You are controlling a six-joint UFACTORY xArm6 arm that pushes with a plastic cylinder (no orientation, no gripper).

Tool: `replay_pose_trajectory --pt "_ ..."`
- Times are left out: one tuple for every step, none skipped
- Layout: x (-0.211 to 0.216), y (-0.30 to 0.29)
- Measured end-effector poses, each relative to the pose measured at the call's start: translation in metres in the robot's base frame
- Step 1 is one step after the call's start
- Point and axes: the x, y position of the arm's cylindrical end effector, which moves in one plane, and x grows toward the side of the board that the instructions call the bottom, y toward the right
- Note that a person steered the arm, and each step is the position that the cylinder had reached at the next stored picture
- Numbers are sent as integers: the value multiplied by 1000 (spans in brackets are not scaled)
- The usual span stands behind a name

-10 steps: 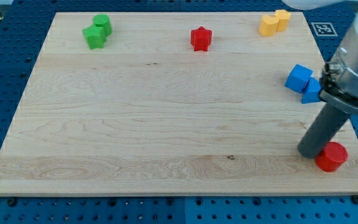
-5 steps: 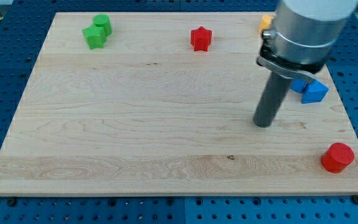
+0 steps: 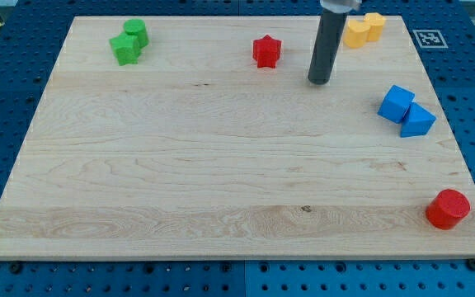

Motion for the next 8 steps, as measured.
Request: replay_pose_trajectory --pt "-39 0" --pt "-66 -2" --pt "-84 -36" --pt "-78 -47" --pt "-48 -47" --pt "-28 -47" --pt "-46 -60" --pt "-59 -76"
